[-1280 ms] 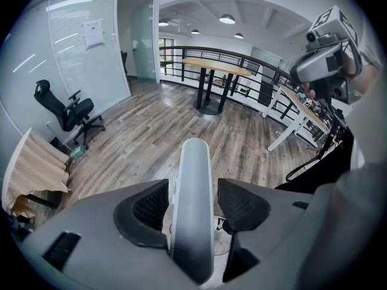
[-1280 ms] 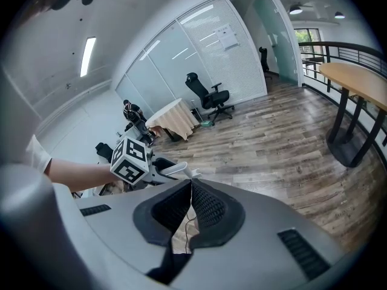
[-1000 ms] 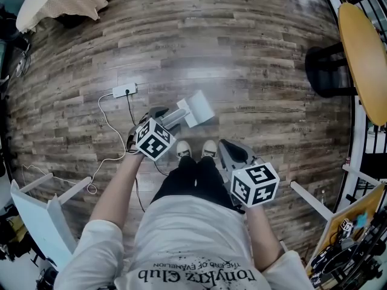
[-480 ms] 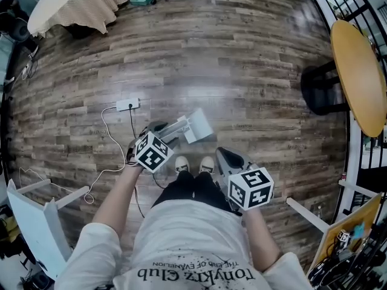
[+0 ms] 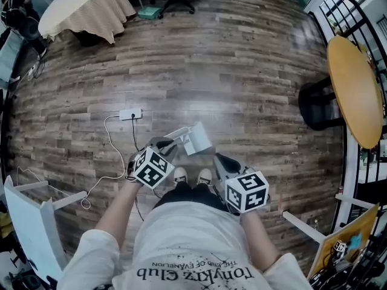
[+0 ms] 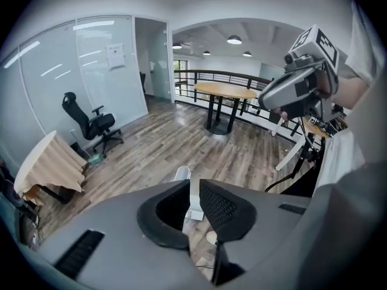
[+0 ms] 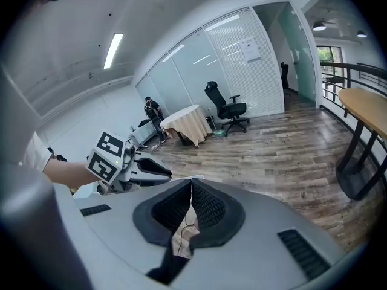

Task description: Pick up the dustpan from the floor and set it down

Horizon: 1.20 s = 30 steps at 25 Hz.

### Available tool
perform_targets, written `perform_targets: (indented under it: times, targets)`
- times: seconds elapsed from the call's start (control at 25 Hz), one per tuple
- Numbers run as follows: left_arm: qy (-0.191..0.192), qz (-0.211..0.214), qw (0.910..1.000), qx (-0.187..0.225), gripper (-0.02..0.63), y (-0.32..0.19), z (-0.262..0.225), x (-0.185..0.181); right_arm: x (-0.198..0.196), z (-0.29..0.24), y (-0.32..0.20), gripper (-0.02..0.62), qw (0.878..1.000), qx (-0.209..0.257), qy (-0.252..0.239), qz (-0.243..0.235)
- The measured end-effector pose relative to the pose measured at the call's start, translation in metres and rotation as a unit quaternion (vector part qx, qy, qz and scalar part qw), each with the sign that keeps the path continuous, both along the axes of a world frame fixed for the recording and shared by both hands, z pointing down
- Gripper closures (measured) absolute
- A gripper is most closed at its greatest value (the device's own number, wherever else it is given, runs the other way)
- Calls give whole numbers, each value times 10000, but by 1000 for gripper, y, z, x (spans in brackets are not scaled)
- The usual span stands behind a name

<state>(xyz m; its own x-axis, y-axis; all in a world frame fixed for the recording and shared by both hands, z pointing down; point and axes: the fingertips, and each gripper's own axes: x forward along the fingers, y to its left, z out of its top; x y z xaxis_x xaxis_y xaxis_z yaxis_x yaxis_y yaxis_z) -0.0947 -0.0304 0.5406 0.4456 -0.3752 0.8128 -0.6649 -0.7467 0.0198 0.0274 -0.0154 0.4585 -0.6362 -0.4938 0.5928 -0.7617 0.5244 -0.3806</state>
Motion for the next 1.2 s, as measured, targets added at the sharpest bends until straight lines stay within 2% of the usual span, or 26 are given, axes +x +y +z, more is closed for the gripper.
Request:
perform_targets:
  times: [0.24, 0.44, 0.76, 0.88, 1.2]
  targets:
    - [293, -55, 9996, 5, 581, 20, -32, 12, -7, -10, 9, 569, 9998, 109, -3, -141]
    - [832, -564, 9949, 81, 583, 35, -54, 24, -15, -16, 15, 569, 9995, 198, -16, -230]
    - [1091, -1592, 9811, 132, 583, 54, -85, 24, -15, -29, 21, 571, 9992, 347, -48, -175]
    - [1260, -1826, 9748, 230, 583, 55, -93, 23, -15, -28, 23, 571, 9992, 371, -3, -140]
    - [1762, -2278, 9575, 125, 583, 66, -101, 22, -16, -30, 32, 571, 9992, 388, 14, -51]
